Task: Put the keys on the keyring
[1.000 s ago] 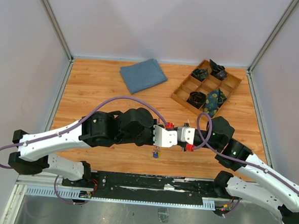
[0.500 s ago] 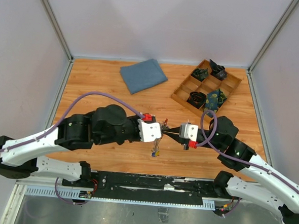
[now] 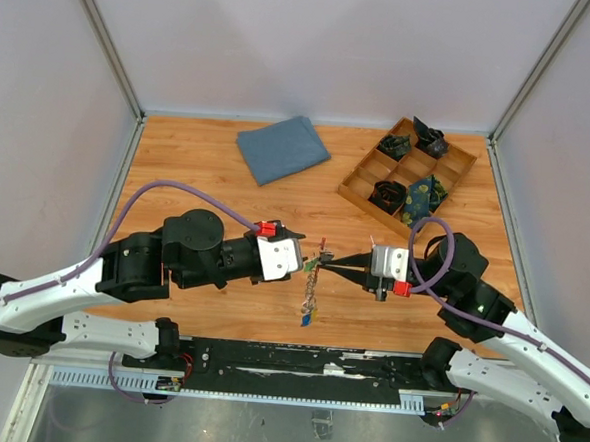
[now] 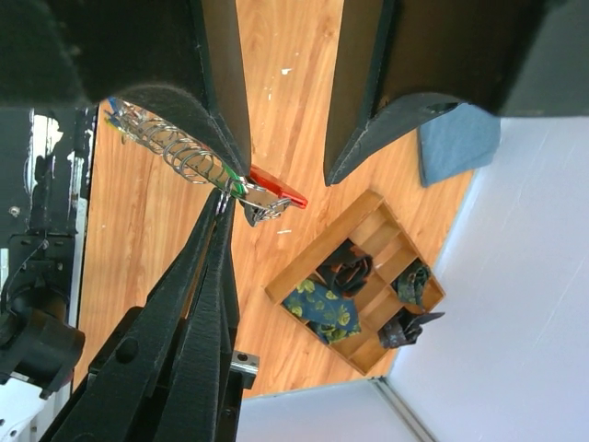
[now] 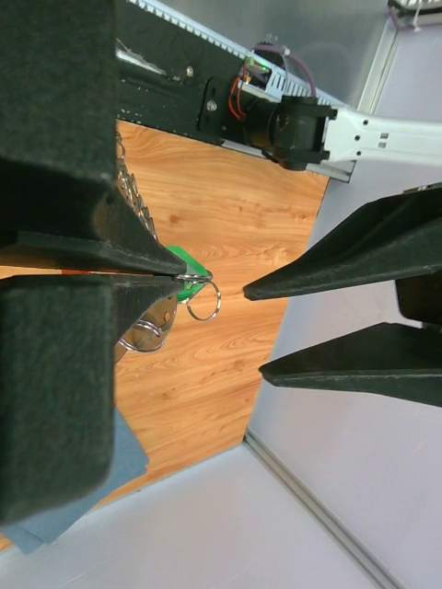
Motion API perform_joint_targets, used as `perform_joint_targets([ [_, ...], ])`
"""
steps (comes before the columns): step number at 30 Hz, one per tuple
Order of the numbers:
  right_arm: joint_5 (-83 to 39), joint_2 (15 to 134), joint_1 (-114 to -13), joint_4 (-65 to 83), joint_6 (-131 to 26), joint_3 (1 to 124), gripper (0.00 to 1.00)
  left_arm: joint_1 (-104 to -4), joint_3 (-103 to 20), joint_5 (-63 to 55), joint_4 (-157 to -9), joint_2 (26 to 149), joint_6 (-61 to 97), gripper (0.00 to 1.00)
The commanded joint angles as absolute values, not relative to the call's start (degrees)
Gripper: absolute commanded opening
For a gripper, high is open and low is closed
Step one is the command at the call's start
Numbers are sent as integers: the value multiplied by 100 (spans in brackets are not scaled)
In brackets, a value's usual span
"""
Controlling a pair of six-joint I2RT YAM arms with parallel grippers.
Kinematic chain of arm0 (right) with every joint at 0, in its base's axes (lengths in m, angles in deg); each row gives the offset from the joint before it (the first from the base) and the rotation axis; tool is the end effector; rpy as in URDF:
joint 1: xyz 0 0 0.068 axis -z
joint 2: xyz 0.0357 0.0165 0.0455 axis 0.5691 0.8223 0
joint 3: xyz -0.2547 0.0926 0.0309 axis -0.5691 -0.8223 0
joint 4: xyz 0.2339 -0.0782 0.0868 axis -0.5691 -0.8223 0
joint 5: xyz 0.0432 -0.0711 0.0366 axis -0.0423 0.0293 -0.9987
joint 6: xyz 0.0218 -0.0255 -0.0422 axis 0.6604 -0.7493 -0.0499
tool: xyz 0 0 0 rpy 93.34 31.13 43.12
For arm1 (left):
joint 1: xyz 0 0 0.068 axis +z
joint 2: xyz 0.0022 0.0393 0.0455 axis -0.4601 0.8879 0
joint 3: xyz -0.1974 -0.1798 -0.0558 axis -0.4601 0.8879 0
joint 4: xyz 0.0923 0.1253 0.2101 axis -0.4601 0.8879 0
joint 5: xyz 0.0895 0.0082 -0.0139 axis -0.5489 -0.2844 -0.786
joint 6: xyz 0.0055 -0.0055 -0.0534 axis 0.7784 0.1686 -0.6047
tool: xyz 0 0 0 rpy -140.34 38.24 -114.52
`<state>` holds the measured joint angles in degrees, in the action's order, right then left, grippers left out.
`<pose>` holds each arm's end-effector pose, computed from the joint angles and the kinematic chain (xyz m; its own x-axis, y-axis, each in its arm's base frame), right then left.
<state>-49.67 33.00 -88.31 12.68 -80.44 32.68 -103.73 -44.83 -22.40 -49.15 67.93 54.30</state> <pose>0.0756 0.1378 0.3845 0.4457 0.1170 -0.8875 -0.8952 0.0628 -0.4413 0.0508 -0.1820 0.4472 0.3355 0.3537 -0.8731 0.8519 0.2816 0.4415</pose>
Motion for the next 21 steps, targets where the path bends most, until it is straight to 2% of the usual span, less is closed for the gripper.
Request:
perform_joint_targets([
  [1,-5351,3289,-8902,1075,-8074,3771,1,-10412,-4543,-1959,-5147,6741,5595,44],
  [4,-5381,3321,-8903,763,-8186,3914,1,-10412,-4540,-1915,-5172,6725,5726,46],
  [14,-5373,3370,-8926,705,-8184,3948,0,-10412,-4168,-3127,-6542,6620,4932,52],
  [21,-5313,3355,-8936,768,-8204,3898,0,-10412,-4137,-2860,-6608,6794,4619,55],
])
